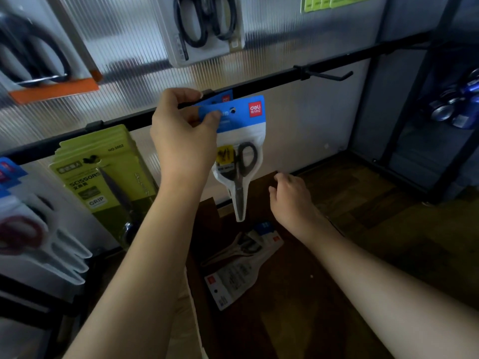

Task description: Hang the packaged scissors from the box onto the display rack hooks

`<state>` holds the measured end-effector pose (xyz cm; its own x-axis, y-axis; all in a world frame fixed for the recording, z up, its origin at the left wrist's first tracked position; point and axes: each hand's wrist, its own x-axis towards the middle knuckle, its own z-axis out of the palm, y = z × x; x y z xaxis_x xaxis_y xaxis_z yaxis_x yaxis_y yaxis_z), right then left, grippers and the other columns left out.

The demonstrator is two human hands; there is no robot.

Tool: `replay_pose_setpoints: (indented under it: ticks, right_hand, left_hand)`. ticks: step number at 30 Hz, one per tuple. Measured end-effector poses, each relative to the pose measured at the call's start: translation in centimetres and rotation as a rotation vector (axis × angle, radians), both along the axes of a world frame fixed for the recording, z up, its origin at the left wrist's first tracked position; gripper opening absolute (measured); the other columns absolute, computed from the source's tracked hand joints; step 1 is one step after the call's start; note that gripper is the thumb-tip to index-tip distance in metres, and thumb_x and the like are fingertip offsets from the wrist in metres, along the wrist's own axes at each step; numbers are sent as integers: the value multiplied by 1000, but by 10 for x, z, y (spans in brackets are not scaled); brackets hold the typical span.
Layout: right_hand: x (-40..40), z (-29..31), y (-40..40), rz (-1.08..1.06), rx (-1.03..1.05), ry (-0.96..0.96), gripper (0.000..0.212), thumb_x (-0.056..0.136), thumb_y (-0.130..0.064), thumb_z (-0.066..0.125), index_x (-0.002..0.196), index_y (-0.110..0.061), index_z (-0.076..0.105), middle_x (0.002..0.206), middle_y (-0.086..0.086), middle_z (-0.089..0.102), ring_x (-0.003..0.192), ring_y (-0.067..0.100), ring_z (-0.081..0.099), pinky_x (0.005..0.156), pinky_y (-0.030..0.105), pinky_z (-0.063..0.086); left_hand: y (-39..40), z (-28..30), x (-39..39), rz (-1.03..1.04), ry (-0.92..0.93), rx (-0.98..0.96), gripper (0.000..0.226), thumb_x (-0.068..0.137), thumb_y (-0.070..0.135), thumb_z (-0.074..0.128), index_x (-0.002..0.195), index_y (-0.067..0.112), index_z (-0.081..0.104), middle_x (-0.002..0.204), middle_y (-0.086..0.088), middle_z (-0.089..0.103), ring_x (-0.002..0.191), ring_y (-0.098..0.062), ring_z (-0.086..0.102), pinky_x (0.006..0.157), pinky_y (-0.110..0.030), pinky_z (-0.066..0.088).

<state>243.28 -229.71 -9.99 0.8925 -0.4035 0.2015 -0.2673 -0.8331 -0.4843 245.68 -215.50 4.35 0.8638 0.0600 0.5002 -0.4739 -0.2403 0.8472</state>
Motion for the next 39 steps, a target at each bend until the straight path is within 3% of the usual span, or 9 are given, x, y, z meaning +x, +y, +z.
replay_pose_setpoints:
  ticks: [5,17,21,24,27,30,33,35,39]
  right_hand:
    - [1,-4,1,-5,-18,-10,36,100,-26,42,131,-9,46,127,7,53,121,21,45,90,29,41]
    - [-5,-5,2,46,-37,23,34,100,-28,39,128,-8,45,125,8,53,117,20,48,93,32,44]
    - [-5,-9,2,58,-72,59,35,100,-29,38,128,-8,45,126,8,53,118,22,47,93,32,43]
    - [-4,-18,0,73,-112,87,35,101,-29,36,126,-8,47,123,10,54,116,23,47,93,32,40]
    - [-5,-30,1,80,-142,133,35,101,-31,33,124,-8,47,122,10,53,115,23,47,93,32,38]
    - [-5,-46,2,73,-166,188,32,100,-34,35,121,-13,49,124,7,53,117,21,46,94,33,41]
    - [-10,-64,-2,109,-170,226,32,99,-33,38,123,-15,50,124,4,53,116,19,46,93,34,43]
    - [-15,-77,-7,150,-169,282,34,100,-32,38,128,-15,47,127,4,51,119,20,44,95,33,42]
    - [-21,-103,-15,196,-197,385,36,101,-32,34,132,-16,44,132,4,47,121,20,42,98,34,40]
  left_hand:
    - [-2,-7,2,18,-17,19,26,85,9,67,101,18,48,107,-3,62,98,-8,63,70,-10,53]
    - [-6,-16,48,151,-53,129,28,87,14,67,111,8,53,90,7,54,80,-2,54,66,-6,47]
    - [-3,-24,53,169,-66,113,32,85,17,69,110,7,53,88,10,53,77,2,54,73,-12,50]
    - [-2,-51,45,206,-72,109,36,83,22,70,110,8,51,105,-2,56,92,-13,57,79,-24,48]
    - [-6,-96,24,248,-61,146,29,87,20,63,104,1,48,104,-15,51,90,-28,53,75,-26,40]
    - [-14,-133,12,152,122,337,21,90,18,58,99,5,44,104,-13,48,93,-33,52,78,-35,41]
    - [-19,-172,18,-24,558,675,41,90,25,57,123,6,39,127,-15,42,116,-35,47,97,-42,43]
    - [-21,-192,20,-122,794,882,55,91,27,57,135,7,30,135,-17,36,123,-35,42,99,-41,41]
    - [-7,-240,13,-324,909,1365,71,94,33,50,149,17,8,154,-6,12,139,-31,22,109,-43,31]
